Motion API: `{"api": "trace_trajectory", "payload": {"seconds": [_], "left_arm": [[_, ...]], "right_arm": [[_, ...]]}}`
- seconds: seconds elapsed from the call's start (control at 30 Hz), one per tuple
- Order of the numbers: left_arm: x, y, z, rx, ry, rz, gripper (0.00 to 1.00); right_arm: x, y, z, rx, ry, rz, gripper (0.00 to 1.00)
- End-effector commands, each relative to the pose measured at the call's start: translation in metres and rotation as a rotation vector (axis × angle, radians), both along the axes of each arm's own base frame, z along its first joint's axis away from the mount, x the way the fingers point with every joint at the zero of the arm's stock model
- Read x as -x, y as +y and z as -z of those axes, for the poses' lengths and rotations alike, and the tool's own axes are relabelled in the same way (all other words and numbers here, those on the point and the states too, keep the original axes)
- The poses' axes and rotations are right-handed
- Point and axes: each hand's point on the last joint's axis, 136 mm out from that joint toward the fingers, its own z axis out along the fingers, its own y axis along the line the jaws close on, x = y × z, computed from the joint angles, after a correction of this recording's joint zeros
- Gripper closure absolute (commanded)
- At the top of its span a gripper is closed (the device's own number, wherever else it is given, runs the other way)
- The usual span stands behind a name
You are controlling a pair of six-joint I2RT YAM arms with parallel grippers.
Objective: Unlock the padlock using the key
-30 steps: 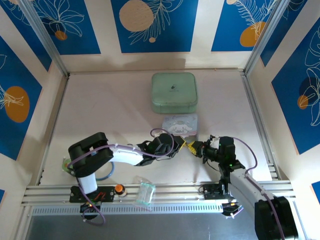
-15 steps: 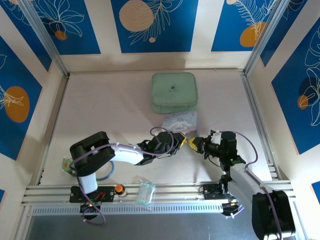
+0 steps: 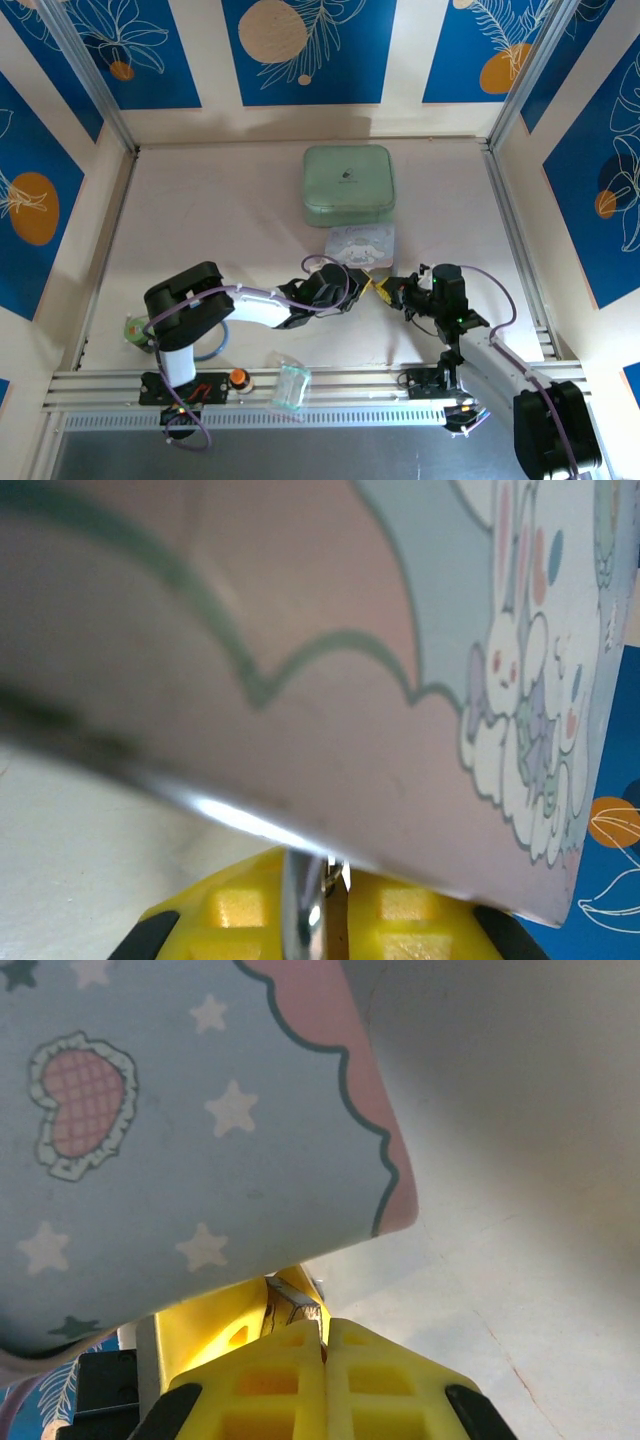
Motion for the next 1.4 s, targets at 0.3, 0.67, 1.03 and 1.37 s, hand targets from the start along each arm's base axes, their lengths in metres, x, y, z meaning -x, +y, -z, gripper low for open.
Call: {"api": "trace_trajectory", "payload": {"seconds": [0.3, 0.67, 1.03, 1.37], "left_arm": [[0.032, -0.032, -0.045, 0.123, -0.039, 0.143, 1.00], [0.023, -0.008, -0.032, -0.058, -0.074, 0.114, 1.00], [0.016, -0.003, -0.021, -0.106, -0.069, 0.107, 1.00], [0.033, -0.019, -0.043, 0.010, -0.041, 0.155, 1.00]], "right_arm": [[0.018, 0.009, -0.017, 0.013, -0.055, -0.101, 0.76], [0.033, -0.006, -0.008, 0.148, -0.046, -0.104, 0.64], [0.044, -0.007, 0.013, 0.146, 0.004, -0.126, 0.93], [0.026, 0.000, 0.003, 0.141, -0.043, -0.106, 0.97]]}}
